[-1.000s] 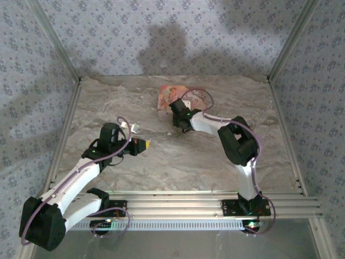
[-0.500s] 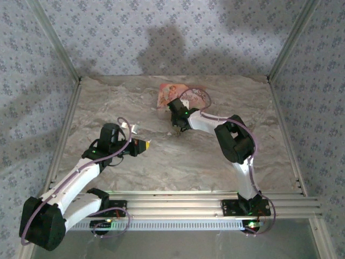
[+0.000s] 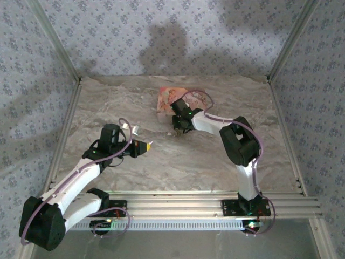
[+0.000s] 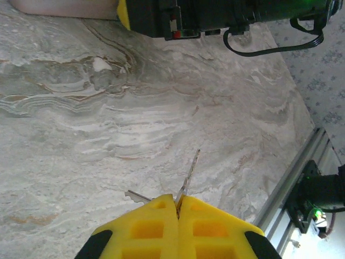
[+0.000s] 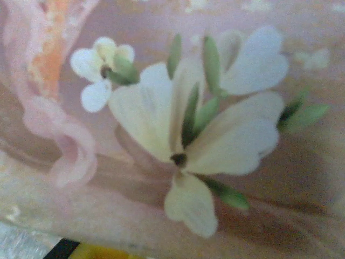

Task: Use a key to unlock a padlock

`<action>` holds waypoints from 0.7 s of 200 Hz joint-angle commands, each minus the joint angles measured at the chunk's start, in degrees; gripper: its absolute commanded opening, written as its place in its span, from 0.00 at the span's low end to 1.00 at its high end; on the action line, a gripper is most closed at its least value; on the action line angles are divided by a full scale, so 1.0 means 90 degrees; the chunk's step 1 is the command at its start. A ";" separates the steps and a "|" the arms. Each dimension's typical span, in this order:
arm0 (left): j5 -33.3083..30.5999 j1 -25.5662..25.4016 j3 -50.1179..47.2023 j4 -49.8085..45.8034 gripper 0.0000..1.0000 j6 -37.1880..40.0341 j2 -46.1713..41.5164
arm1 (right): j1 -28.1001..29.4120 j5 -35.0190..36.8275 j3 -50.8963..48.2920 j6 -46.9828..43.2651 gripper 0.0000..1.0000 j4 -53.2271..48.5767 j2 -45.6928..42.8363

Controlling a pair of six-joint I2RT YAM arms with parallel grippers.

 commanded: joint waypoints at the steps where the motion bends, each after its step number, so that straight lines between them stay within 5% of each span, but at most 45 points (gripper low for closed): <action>1: 0.0150 -0.0230 0.0052 0.0076 0.00 0.0082 -0.0084 | -0.0005 -0.0627 0.0005 -0.0156 0.00 -0.0326 -0.0544; 140: 0.0151 -0.0786 -0.0009 0.3078 0.00 -0.0383 0.1682 | -0.0325 -0.3208 0.0049 0.0165 0.00 -0.1201 -0.1258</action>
